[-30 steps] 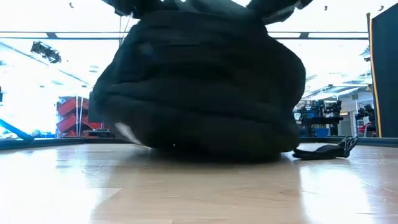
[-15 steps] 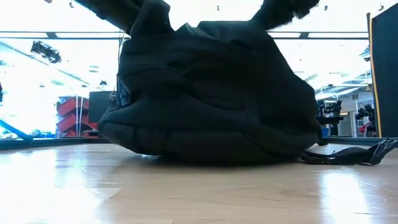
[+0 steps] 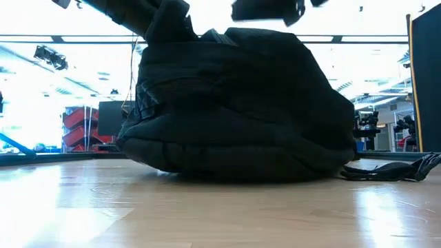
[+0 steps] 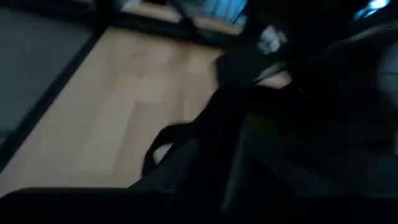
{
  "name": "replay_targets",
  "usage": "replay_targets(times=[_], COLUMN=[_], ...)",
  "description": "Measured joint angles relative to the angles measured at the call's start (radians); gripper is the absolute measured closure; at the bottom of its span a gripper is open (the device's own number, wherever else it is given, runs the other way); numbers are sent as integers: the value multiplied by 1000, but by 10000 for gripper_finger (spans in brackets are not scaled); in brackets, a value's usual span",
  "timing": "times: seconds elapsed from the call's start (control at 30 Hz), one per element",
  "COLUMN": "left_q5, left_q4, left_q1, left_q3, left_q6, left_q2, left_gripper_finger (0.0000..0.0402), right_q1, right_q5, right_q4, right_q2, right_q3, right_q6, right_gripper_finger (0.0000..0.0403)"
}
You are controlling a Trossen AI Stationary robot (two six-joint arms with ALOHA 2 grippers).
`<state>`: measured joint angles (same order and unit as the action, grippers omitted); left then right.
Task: Unpack backpack
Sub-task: Remove the cellphone from the backpack
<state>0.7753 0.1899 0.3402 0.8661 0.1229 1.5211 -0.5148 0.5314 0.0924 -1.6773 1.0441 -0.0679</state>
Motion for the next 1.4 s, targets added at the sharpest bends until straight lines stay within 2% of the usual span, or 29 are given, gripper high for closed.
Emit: replay_targets(times=[0.13, 0.2, 0.3, 0.43, 0.57, 0.77, 0.9, 1.27, 1.33, 1.4], left_q5=[-19, -91, -254, -294, -299, -303, -302, -298, -296, -290], left_q4=[-3, -3, -6, 7, 15, 43, 74, 102, 99, 99], left_q1=[-2, -3, -5, -6, -21, -51, -65, -69, -69, -69], left_q3=[0, 0, -1, -1, -1, -1, -1, -1, -1, -2], left_q6=[1, 1, 4, 3, 5, 8, 26, 41, 49, 74], left_q2=[0, 0, 0, 0, 0, 0, 0, 0, 0, 0], left_gripper_finger=[401, 401, 401, 401, 401, 401, 401, 401, 401, 401], right_q1=[20, 25, 38, 54, 56, 6, -10, 61, 76, 85], right_q5=[72, 145, 230, 289, 287, 204, 165, 148, 142, 120], right_q4=[-160, -267, -407, -488, -467, -262, -144, -168, -192, -218], right_q2=[-38, -37, -17, 39, 114, 165, 117, -72, -95, -109], right_q3=[0, 1, 0, 0, -1, -1, 0, 0, 0, 1], right_q6=[-116, -197, -273, -301, -305, -243, -203, -210, -224, -239], right_gripper_finger=[301, 304, 308, 314, 320, 324, 312, 255, 260, 287])
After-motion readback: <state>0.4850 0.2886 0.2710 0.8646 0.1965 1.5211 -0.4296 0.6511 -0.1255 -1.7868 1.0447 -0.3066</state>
